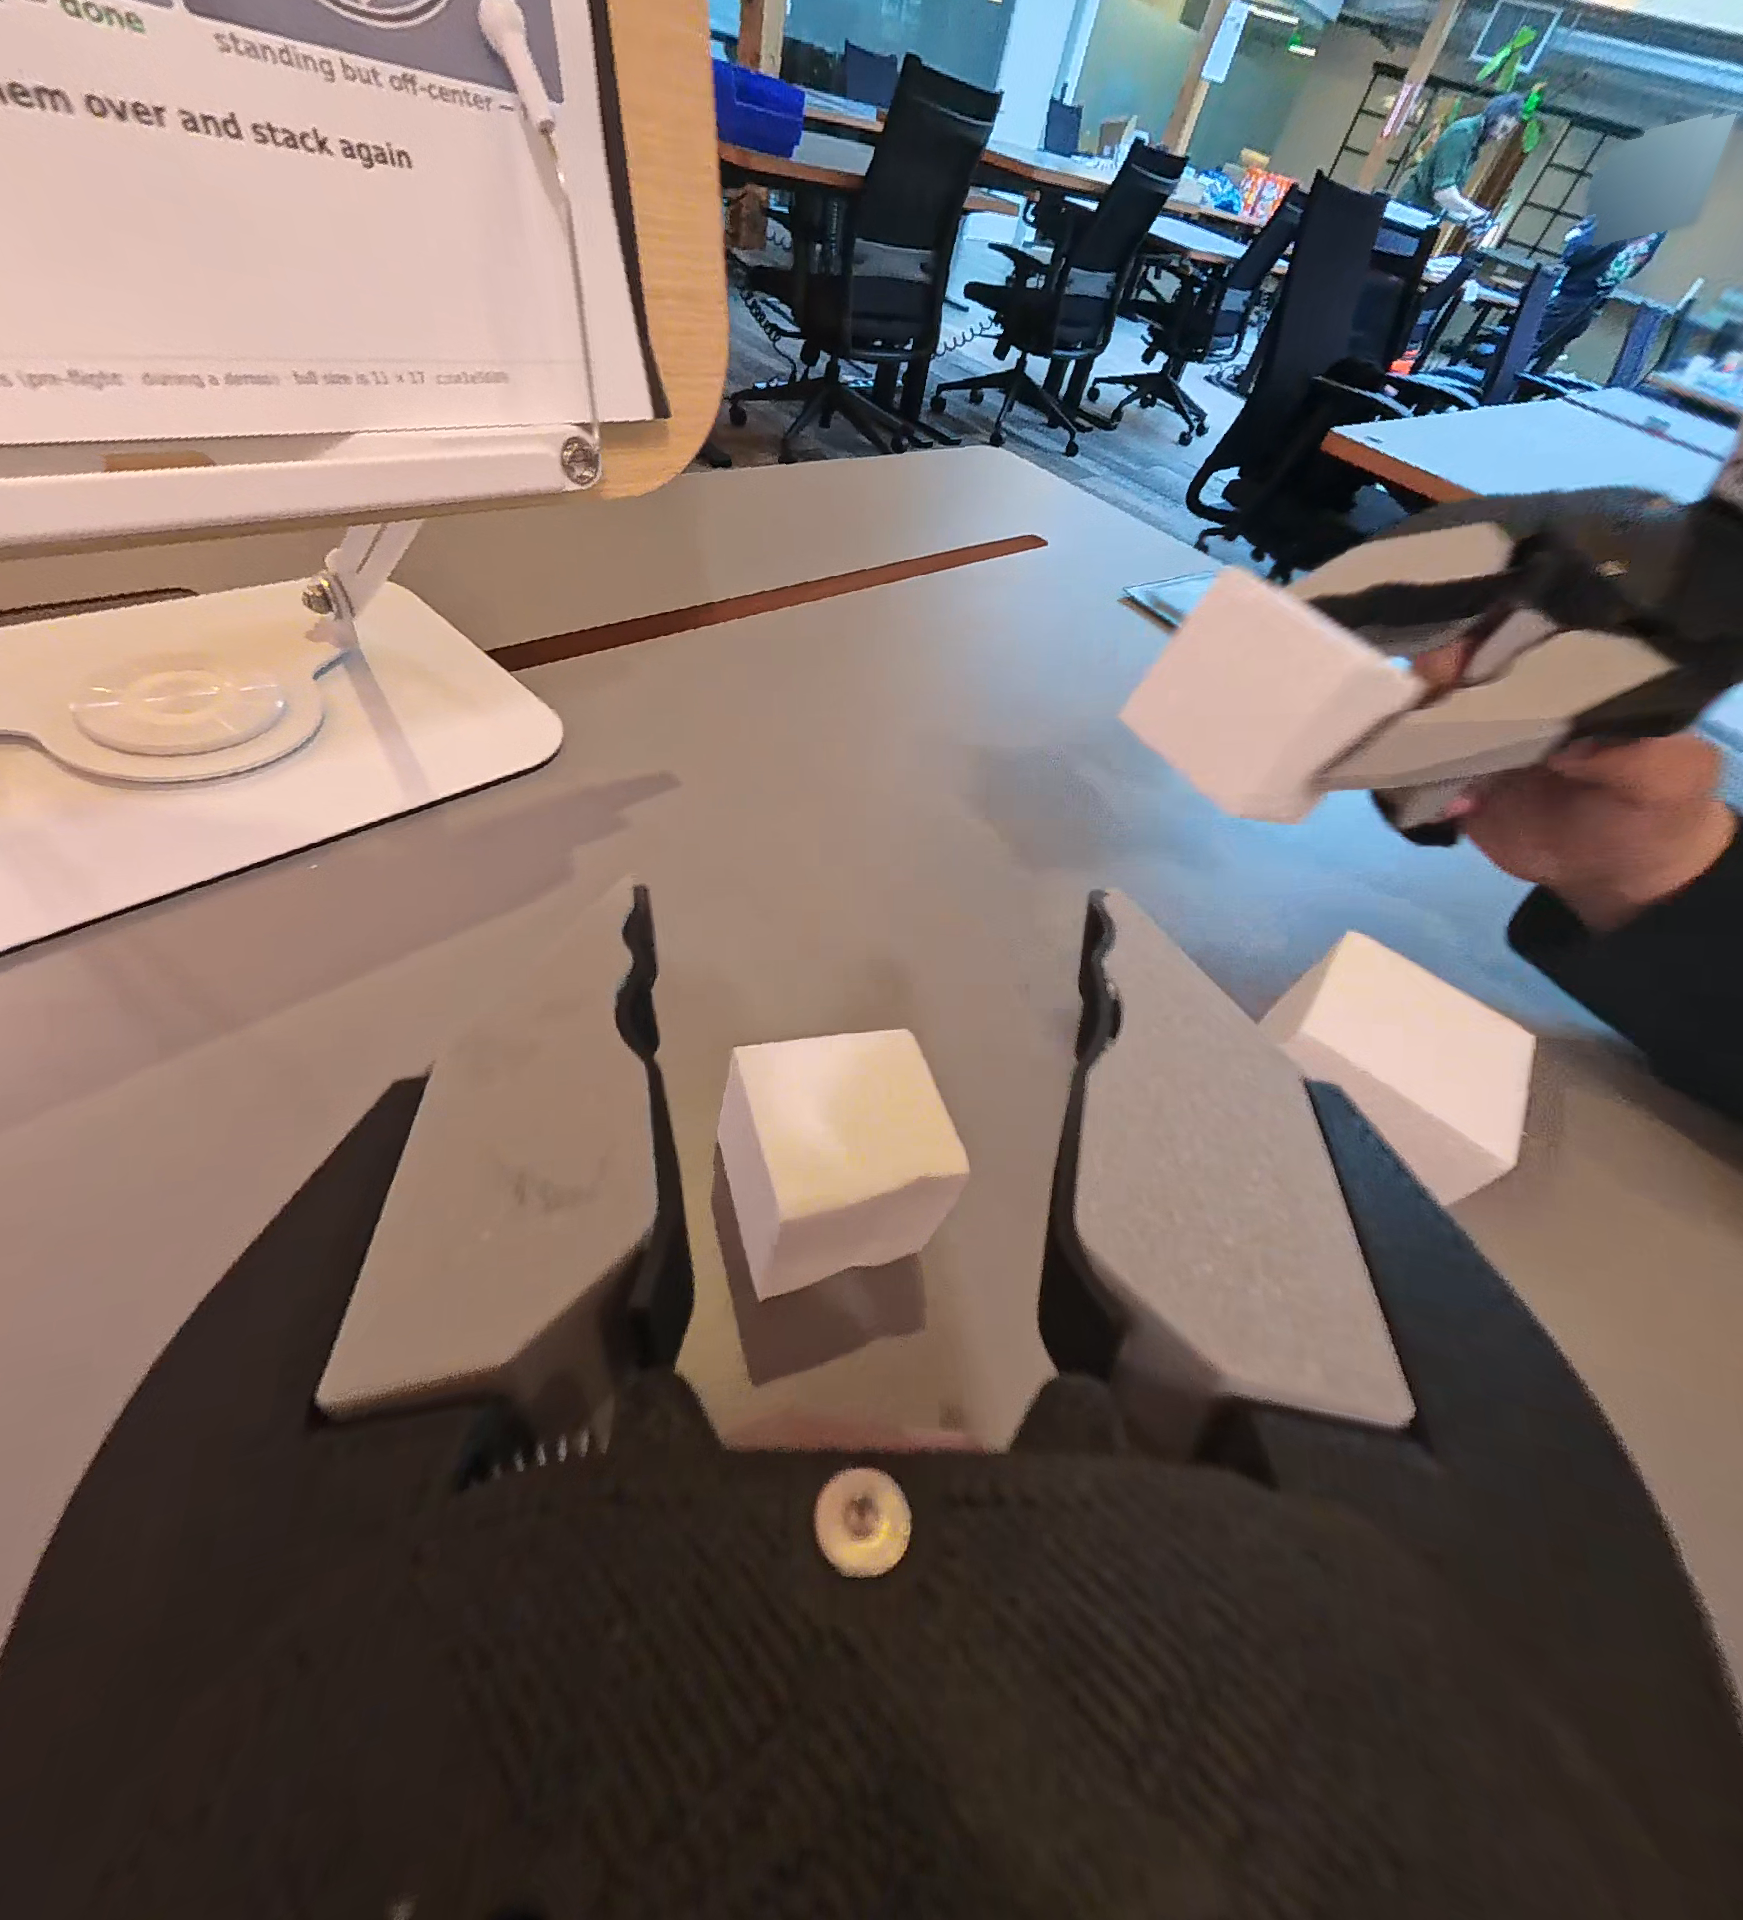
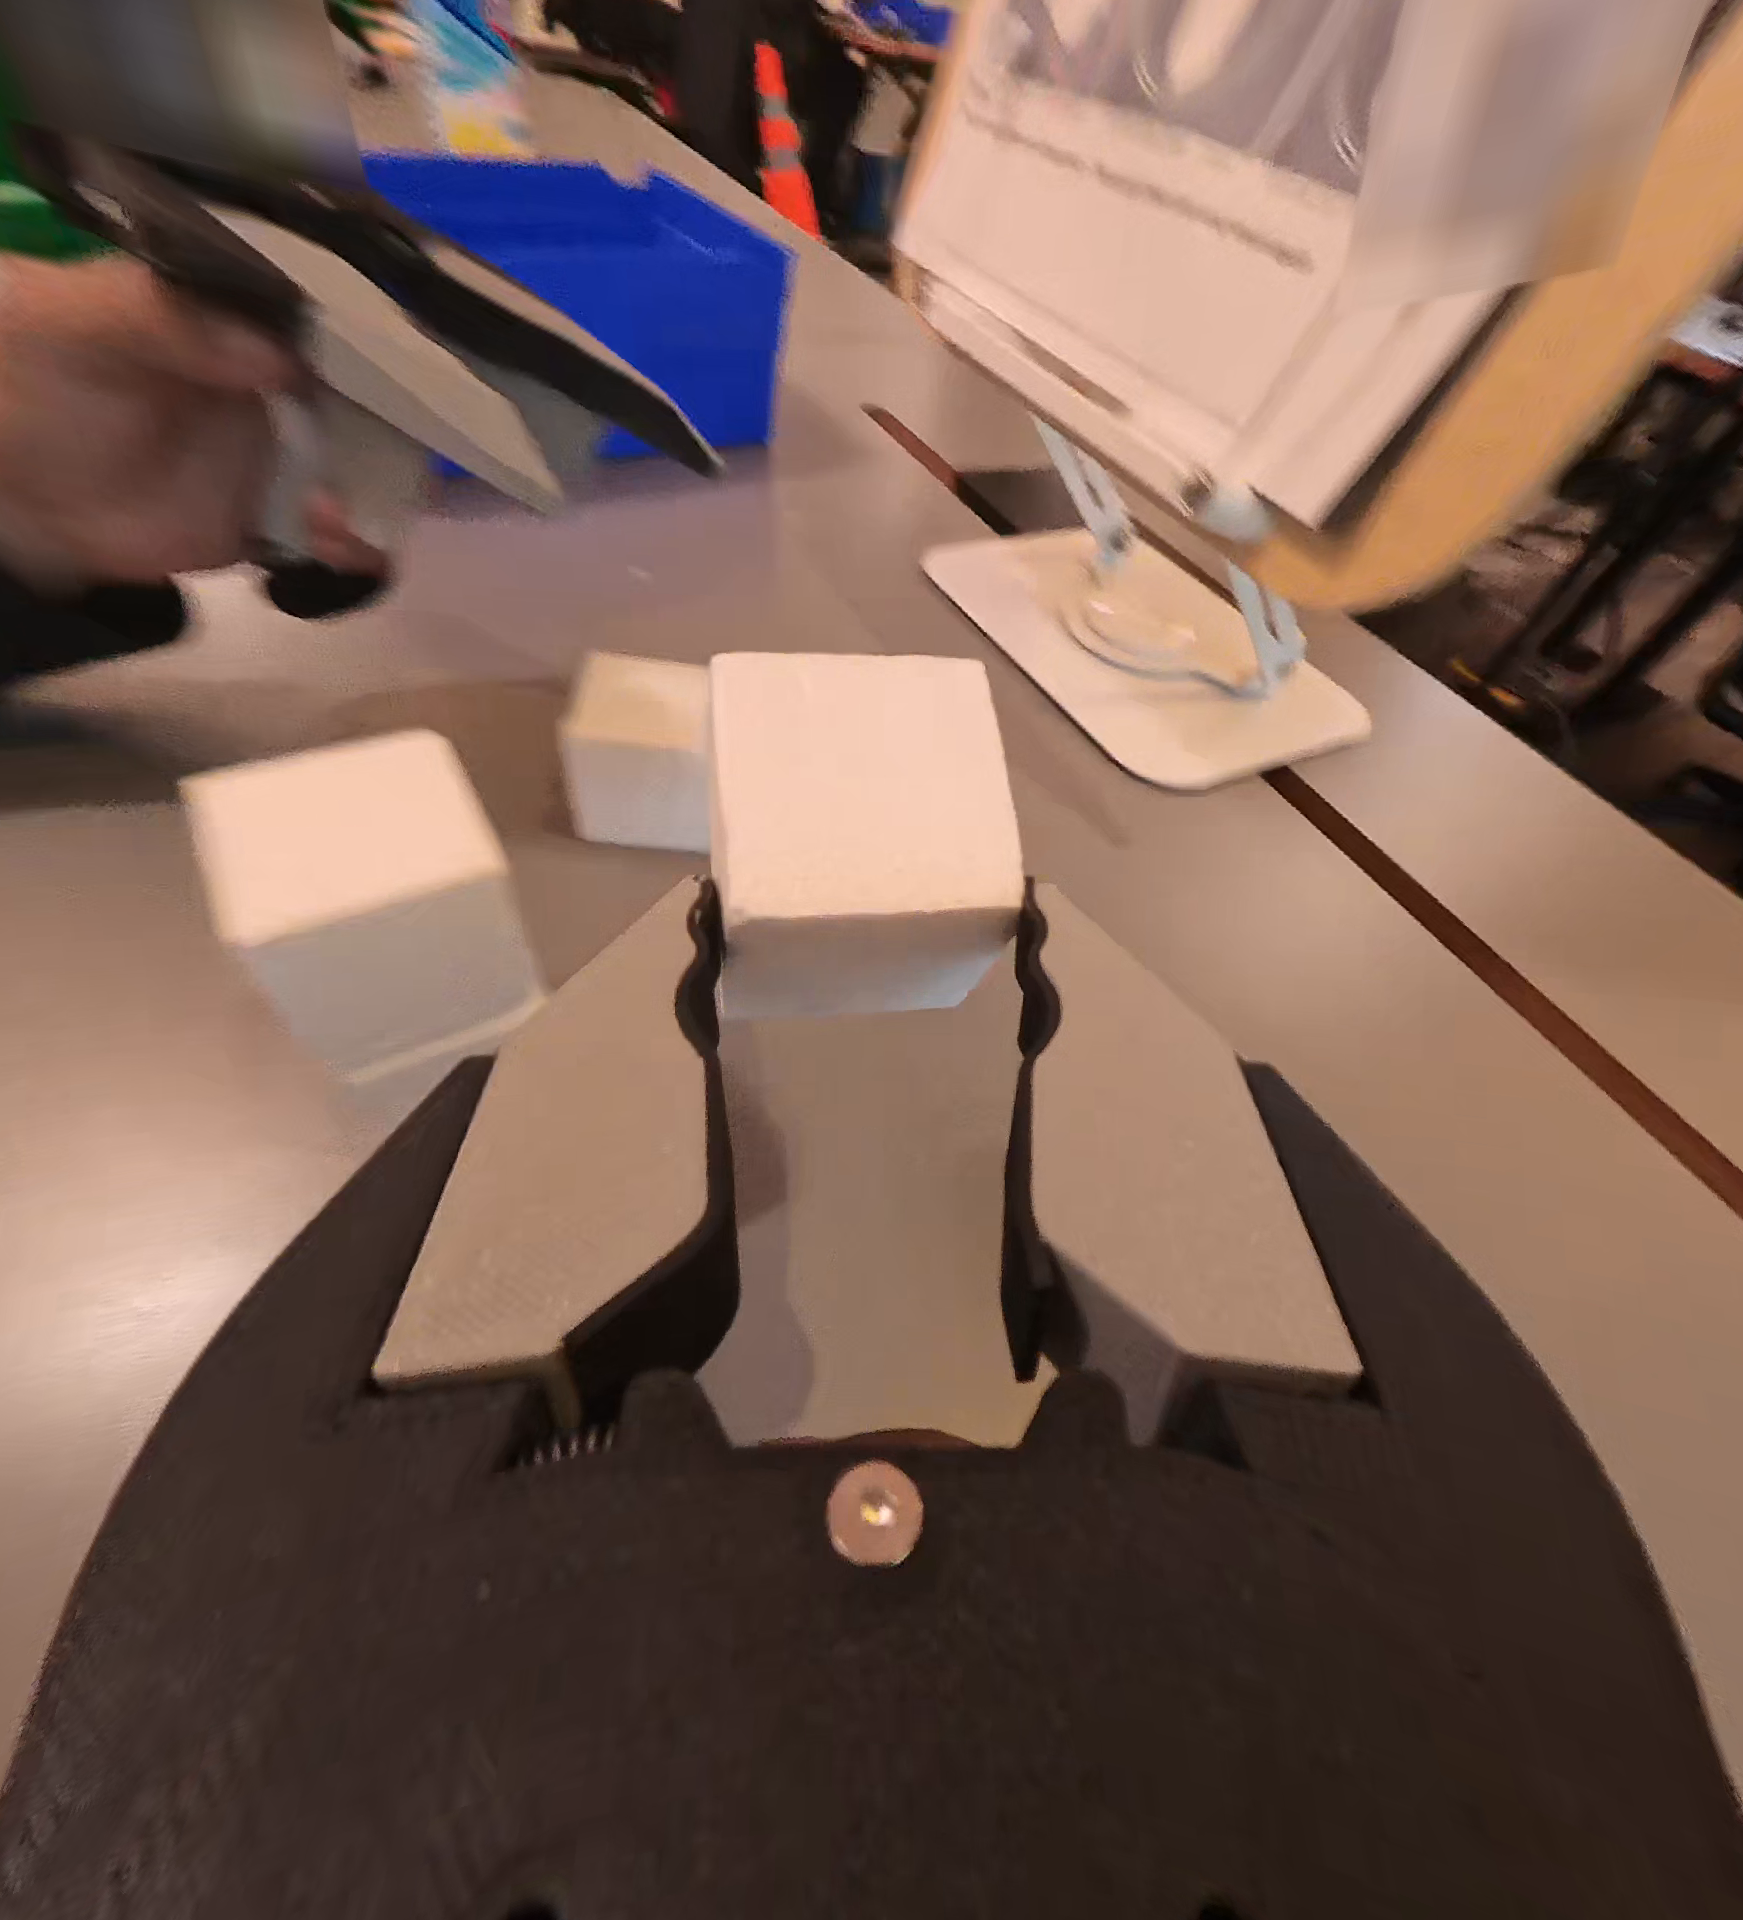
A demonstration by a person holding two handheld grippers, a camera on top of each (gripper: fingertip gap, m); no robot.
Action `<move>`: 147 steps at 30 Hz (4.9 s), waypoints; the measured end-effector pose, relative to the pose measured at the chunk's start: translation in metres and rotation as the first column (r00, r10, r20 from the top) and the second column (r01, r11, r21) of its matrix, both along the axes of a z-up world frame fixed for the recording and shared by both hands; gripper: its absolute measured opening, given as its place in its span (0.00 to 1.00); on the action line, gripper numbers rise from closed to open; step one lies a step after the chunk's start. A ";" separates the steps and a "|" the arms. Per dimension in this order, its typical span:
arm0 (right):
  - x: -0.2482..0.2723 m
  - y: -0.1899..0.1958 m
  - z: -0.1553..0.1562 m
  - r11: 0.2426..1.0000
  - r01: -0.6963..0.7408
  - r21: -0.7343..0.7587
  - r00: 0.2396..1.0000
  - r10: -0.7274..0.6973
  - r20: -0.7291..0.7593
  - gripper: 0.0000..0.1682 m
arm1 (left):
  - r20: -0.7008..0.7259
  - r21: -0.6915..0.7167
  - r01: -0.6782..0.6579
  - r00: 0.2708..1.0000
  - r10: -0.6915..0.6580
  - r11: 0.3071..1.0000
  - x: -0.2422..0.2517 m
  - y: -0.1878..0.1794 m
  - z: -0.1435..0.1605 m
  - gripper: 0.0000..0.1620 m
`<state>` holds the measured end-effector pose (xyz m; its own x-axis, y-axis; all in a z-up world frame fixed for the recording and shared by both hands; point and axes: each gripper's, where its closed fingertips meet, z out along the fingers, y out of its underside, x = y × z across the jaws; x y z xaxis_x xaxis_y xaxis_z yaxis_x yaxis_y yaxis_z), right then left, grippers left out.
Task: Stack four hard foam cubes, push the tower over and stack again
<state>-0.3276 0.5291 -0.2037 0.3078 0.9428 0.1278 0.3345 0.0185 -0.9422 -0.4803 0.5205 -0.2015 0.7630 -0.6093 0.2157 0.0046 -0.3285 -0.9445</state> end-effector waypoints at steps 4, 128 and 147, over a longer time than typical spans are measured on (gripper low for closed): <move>-0.016 -0.052 0.030 0.986 -0.168 -0.008 0.986 0.168 -0.013 0.33 | 0.012 -0.018 -0.014 1.000 0.015 1.000 -0.004 0.003 -0.005 0.50; -0.022 -0.067 0.035 0.973 -0.221 0.059 0.970 0.226 -0.085 0.39 | -0.366 -0.087 0.022 0.929 -0.052 0.996 0.006 -0.006 -0.051 0.36; -0.038 -0.134 0.079 0.913 -0.384 0.139 0.900 0.403 -0.163 0.41 | -0.377 0.413 0.612 0.789 -0.485 0.675 0.081 -0.131 0.052 0.36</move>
<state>-0.3657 0.3951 -0.1244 -0.0586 0.9770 0.2052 0.1009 0.2103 -0.9724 -0.3993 0.3894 -0.1497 0.2408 -0.9013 -0.3600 -0.2483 0.3014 -0.9206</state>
